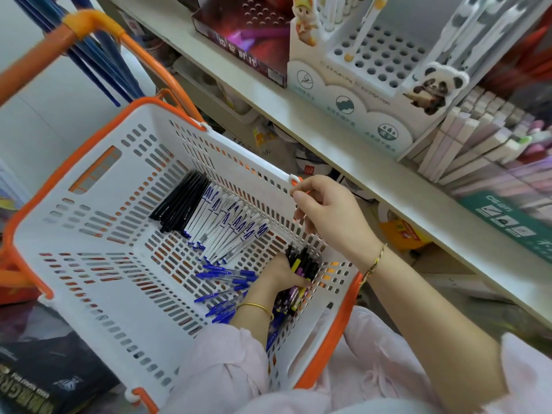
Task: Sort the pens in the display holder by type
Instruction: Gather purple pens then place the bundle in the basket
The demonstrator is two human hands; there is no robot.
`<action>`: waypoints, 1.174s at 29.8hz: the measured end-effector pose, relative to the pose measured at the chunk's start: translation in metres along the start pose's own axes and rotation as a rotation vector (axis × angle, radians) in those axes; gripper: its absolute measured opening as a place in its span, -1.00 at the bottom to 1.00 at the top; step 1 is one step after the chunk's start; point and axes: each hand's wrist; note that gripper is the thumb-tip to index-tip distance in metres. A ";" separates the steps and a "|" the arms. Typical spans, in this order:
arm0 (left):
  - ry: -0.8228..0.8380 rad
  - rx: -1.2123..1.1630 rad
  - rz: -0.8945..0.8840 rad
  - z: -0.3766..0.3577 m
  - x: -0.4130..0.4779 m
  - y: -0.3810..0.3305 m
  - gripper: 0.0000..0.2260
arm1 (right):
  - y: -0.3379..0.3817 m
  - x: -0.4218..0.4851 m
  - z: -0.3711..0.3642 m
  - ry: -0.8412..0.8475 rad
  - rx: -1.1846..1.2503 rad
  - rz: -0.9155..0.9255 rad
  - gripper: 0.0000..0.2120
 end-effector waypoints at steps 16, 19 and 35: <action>-0.004 -0.526 0.100 0.042 -0.047 0.005 -0.73 | 0.005 -0.001 0.005 -0.013 0.001 0.006 -0.89; -0.013 -0.732 0.036 0.062 -0.067 0.000 -0.76 | 0.010 -0.003 0.006 -0.018 0.011 0.021 -0.88; 0.315 -1.189 -0.618 0.069 -0.214 -0.236 -0.81 | 0.081 -0.040 0.181 -0.320 0.309 0.214 -0.86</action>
Point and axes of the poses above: each hand's wrist, its own x-axis towards the middle knuckle, its own z-axis out of the back of the hand, y = z × x, and after that the axes turned 4 degrees about z, right-handed
